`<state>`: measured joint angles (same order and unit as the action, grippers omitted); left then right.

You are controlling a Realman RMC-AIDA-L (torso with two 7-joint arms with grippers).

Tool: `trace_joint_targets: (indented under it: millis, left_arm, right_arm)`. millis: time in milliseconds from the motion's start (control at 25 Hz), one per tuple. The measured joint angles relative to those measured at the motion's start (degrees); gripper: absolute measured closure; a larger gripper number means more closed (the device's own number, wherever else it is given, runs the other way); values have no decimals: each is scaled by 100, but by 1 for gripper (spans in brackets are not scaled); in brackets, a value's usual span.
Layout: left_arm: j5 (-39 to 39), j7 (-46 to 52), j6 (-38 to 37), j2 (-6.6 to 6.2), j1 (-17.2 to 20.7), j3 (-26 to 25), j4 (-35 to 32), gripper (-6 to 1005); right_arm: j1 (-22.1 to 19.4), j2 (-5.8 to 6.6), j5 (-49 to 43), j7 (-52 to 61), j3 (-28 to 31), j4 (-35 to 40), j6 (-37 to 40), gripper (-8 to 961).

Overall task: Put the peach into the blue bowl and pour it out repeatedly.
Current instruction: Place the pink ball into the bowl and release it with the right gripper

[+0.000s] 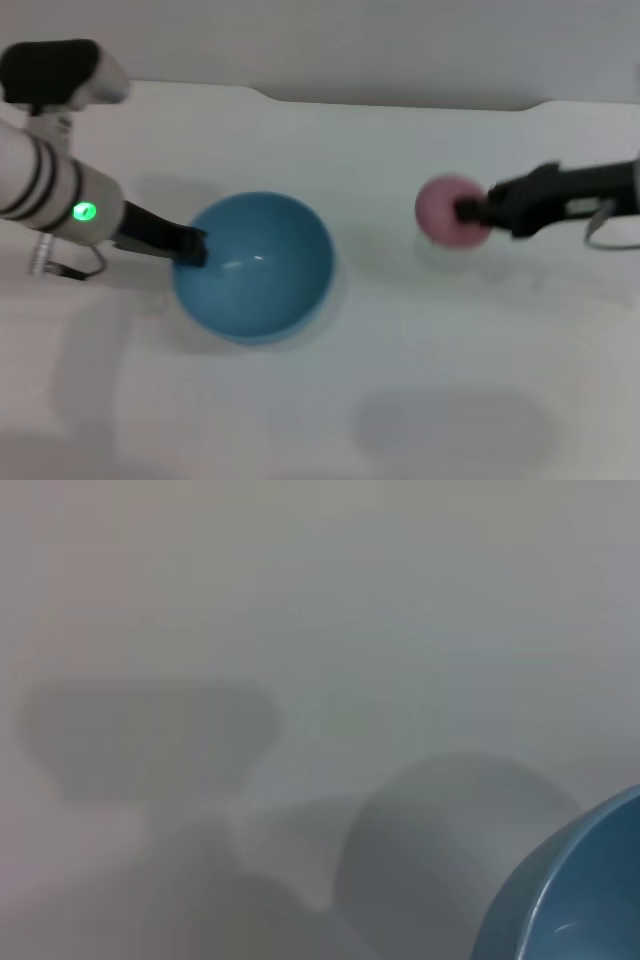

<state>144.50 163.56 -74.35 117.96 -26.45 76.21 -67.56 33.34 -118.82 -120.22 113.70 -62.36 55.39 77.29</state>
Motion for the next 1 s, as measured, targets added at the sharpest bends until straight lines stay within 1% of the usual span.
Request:
trace_joint_targets:
  millis: [120, 160, 280, 480, 600, 640, 760, 1000]
  left_arm:
    - [-216, 123, 184, 37, -207, 453, 193, 1000]
    - [-356, 123, 258, 40, -284, 587, 307, 1000]
    - [-803, 125, 537, 42, -601, 965, 729, 999]
    - [-1202, 127, 927, 53, -1018, 1603, 1239, 999]
    - [-1439, 129, 1142, 59, -1185, 1874, 1356, 1000]
    - [-1532, 130, 1205, 61, -1217, 1948, 1366, 1000]
    - [-1714, 131, 1325, 61, -1276, 2051, 1373, 1000]
    - [-1838, 132, 1377, 67, -1332, 2066, 1360, 999]
  right_arm:
    - [-164, 4, 947, -419, 667, 331, 786, 846]
    - [-186, 16, 1276, -526, 879, 445, 1169, 849]
    - [-171, 30, 1496, -568, 1047, 628, 1600, 859]
    - [-124, 19, 1353, -569, 732, 731, 1754, 876]
    - [-96, 12, 945, -569, 490, 716, 1679, 909]
    - [-91, 7, 790, -569, 403, 711, 1630, 898]
    - [-90, -4, 531, -595, 106, 606, 1509, 865]
    - [-83, -4, 262, -618, -312, 423, 1202, 798]
